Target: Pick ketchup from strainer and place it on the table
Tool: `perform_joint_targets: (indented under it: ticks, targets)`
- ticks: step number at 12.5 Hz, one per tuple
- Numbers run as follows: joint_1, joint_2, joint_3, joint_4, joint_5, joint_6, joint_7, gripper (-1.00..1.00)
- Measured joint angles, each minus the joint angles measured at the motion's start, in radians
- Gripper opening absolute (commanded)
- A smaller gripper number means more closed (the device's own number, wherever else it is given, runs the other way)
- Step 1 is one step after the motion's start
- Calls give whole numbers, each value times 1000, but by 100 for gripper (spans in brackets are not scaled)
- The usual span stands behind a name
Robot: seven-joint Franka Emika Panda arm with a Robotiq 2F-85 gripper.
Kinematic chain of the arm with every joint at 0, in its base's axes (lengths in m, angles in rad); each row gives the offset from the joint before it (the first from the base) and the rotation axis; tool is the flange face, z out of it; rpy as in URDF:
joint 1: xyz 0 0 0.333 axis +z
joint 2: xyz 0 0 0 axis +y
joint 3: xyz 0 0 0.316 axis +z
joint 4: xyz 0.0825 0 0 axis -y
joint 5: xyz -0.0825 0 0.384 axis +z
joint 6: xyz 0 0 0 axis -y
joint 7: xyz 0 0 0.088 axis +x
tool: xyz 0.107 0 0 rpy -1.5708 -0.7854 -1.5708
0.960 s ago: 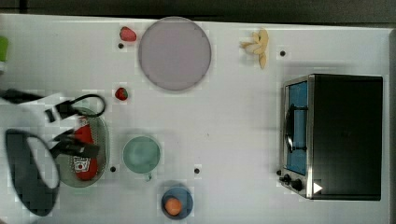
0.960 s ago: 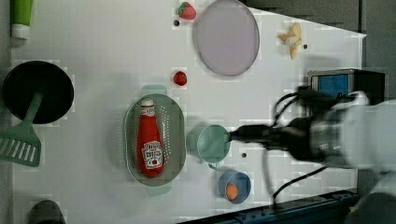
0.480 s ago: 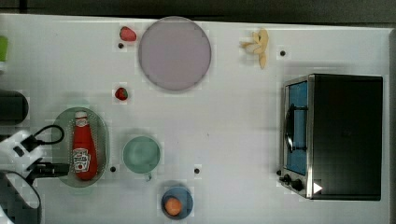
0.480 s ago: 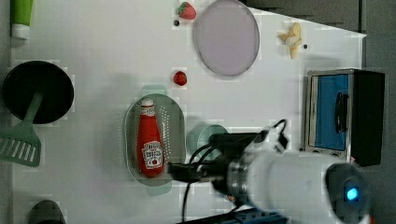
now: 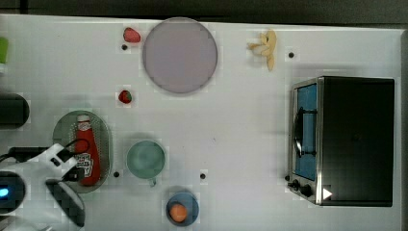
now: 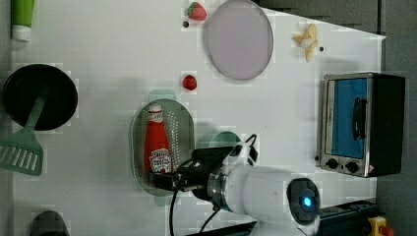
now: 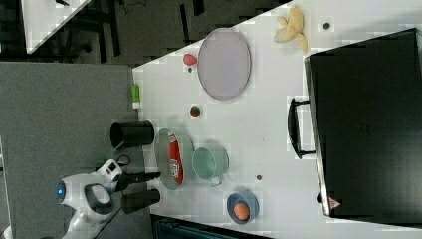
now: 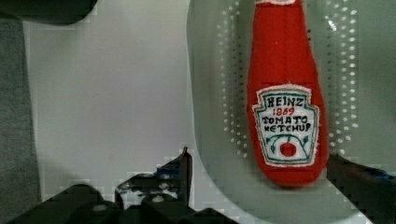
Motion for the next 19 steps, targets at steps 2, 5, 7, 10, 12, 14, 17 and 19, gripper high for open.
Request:
perform_joint_targets:
  ticks: [2, 5, 7, 10, 12, 14, 17, 19]
  targets:
    - [-10, 115, -4, -2, -34, 85, 1, 100]
    - [-19, 227, -28, -4, -38, 126, 3, 100]
    - [-17, 255, -46, -6, -40, 169, 5, 100]
    - [6, 260, -100, 2, -45, 196, 18, 100]
    - [32, 268, -134, 14, -46, 199, 20, 68]
    - [71, 273, -167, 25, -44, 211, 21, 20]
    - [98, 274, -184, 31, -43, 211, 21, 18]
    - [101, 262, -175, 31, -42, 188, 21, 18]
